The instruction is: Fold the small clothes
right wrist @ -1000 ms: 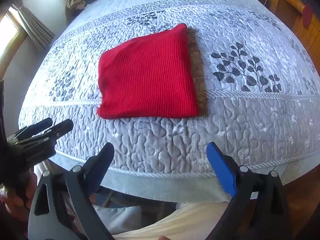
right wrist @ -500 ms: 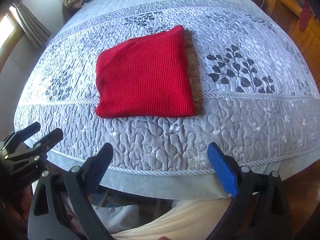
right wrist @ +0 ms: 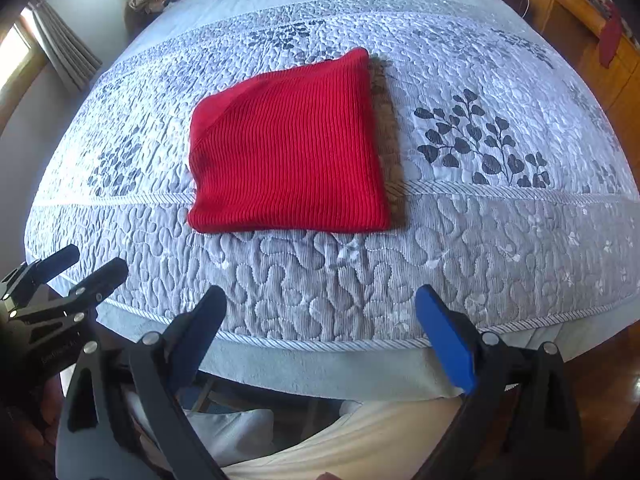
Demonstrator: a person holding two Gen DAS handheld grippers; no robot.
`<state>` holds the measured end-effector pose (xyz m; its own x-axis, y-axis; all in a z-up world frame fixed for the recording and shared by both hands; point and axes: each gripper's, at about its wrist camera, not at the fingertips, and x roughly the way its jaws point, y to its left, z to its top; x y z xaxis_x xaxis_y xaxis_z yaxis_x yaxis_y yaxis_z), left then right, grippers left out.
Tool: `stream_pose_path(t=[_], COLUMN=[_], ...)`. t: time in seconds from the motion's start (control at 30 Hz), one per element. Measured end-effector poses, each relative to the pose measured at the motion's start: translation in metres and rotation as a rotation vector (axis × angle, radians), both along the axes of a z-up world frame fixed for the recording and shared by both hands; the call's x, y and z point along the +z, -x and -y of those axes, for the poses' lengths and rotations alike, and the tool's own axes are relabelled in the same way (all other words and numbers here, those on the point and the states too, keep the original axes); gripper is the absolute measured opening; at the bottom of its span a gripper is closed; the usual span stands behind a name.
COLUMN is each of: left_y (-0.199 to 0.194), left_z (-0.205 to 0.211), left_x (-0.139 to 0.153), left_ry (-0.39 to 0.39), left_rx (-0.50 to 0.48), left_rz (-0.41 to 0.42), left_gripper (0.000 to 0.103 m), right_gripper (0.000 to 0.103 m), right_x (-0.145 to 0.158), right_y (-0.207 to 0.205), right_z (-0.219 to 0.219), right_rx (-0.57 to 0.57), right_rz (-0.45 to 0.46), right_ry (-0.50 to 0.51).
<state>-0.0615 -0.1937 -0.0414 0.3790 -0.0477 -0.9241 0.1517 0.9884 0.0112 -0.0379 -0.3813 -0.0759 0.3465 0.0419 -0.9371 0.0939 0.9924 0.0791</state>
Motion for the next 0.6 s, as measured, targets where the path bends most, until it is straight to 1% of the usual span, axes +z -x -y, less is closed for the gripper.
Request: stream_pose_path(t=[0.27,0.47,0.6], left_y=[0.0013,-0.0003,0.0007], left_z=[0.0019,0.0001,0.0007], left_x=[0.0039,0.0027,0.005], left_ry=[0.007,0.009,0.003], left_rx=[-0.013,-0.003,-0.007], left_rz=[0.022,0.007,0.018], left_gripper=[0.087,0.088,0.088], right_gripper=[0.095,0.095,0.095], right_x=[-0.0026,-0.0045,-0.0051], right_y=[0.0006,-0.0005,0.0], right_z=[0.001,0.0041,0.0047], right_rx=[-0.003,-0.009,-0.014], right_rz=[-0.003,-0.005,-0.006], right_ry=[-0.001,-0.011,-0.013])
